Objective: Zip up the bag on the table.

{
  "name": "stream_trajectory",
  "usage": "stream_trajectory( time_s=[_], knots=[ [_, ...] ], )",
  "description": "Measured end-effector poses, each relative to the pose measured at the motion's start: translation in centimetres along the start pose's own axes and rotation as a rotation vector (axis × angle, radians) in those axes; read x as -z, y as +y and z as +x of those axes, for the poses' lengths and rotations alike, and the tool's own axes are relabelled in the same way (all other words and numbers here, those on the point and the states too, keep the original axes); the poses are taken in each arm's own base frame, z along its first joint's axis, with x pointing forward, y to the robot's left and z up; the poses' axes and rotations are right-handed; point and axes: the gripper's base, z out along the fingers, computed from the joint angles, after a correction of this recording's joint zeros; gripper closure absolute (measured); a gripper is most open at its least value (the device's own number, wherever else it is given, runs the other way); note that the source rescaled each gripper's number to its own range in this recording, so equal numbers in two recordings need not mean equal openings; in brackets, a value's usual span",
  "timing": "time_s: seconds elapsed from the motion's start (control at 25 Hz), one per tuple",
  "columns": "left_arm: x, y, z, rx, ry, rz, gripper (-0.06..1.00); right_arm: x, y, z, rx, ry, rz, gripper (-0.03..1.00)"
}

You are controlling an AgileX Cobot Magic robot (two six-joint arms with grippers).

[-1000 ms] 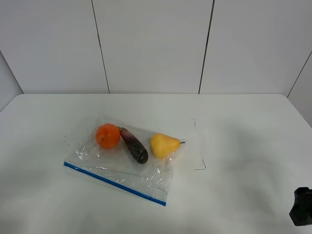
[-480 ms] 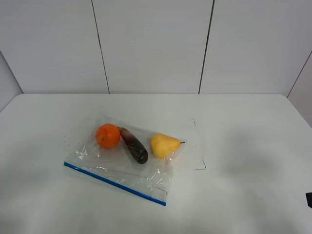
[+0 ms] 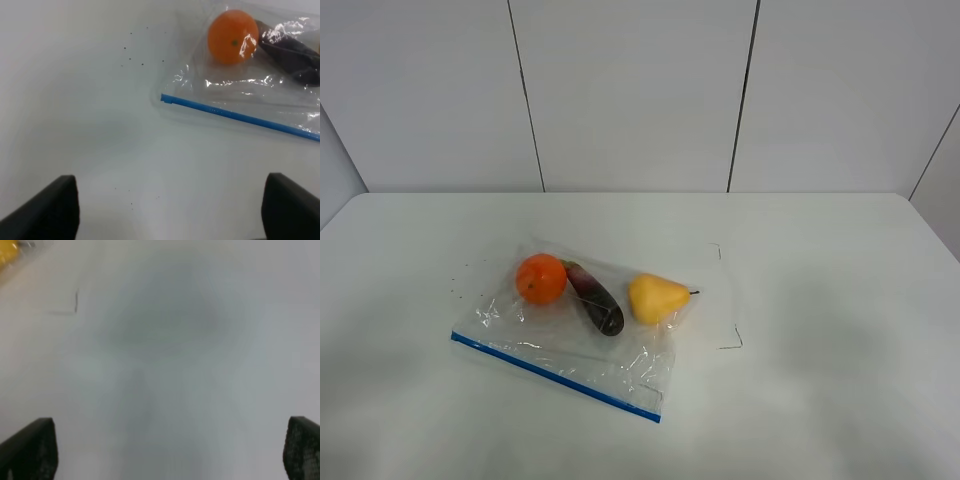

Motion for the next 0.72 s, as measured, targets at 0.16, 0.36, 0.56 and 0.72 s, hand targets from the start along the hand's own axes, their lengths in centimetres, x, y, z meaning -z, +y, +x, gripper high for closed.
stream_trajectory(
  time_s=[0.16, 0.36, 0.56, 0.72],
  knots=[
    [0.0, 0.0, 0.0, 0.000, 0.000, 0.000, -0.01, 1.8, 0.1, 1.1, 0.008, -0.139, 0.004, -0.03],
    [0.0, 0.0, 0.0, 0.000, 0.000, 0.000, -0.01, 2.7, 0.2, 1.7, 0.010, -0.203, 0.004, -0.03],
    [0.0, 0.0, 0.0, 0.000, 0.000, 0.000, -0.01, 2.7, 0.2, 1.7, 0.010, -0.203, 0.003, -0.03],
    [0.0, 0.0, 0.0, 0.000, 0.000, 0.000, -0.01, 2.7, 0.2, 1.7, 0.010, -0.203, 0.003, -0.03]
  ],
)
